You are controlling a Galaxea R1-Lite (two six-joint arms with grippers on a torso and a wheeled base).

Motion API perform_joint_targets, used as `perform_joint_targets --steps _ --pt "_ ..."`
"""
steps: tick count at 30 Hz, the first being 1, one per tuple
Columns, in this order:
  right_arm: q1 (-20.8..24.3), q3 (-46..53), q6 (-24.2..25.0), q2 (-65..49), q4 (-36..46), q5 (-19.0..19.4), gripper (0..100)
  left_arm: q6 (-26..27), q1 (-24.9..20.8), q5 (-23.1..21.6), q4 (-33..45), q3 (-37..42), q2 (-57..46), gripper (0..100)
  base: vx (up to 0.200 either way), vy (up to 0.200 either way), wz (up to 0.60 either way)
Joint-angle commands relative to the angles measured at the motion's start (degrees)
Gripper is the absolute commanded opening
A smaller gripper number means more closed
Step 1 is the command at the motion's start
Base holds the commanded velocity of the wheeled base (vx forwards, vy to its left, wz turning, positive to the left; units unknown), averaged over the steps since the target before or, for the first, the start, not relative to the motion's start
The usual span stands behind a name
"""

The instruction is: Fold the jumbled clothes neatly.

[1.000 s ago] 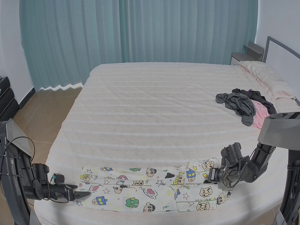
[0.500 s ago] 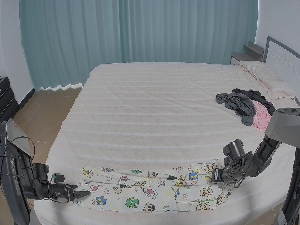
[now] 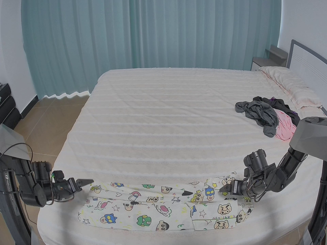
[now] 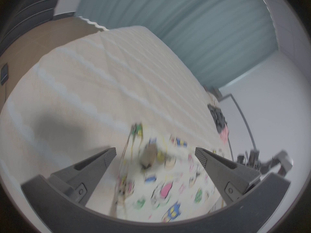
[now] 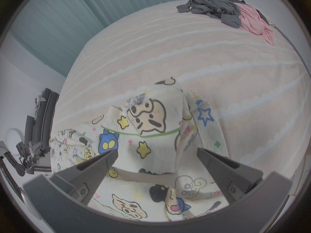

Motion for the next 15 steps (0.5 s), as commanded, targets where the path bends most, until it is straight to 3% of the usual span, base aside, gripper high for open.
perform_joint_targets --steps 1,4,7,10,15 --pt "0.3 0.4 0.4 0.2 -3.3 0.2 100 -5.6 -5.0 6.4 20.6 -18.0 -4.1 100 0.0 0.0 0.0" --pt "0.3 0.4 0.4 0.3 -3.7 0.2 100 -3.8 -5.9 8.8 29.5 -22.4 -3.1 100 0.0 0.0 0.0" --pt "0.4 0.4 0.4 0.3 -4.0 0.2 100 0.2 -6.0 10.5 29.9 -22.0 -1.7 100 0.0 0.0 0.0" --pt "0.4 0.3 0.5 0.7 -4.1 0.2 100 7.8 -6.0 12.2 29.9 -20.5 0.2 100 0.0 0.0 0.0" --pt "0.5 0.3 0.4 2.0 -4.7 0.3 100 8.3 -6.9 12.7 29.8 -21.0 0.7 100 0.0 0.0 0.0"
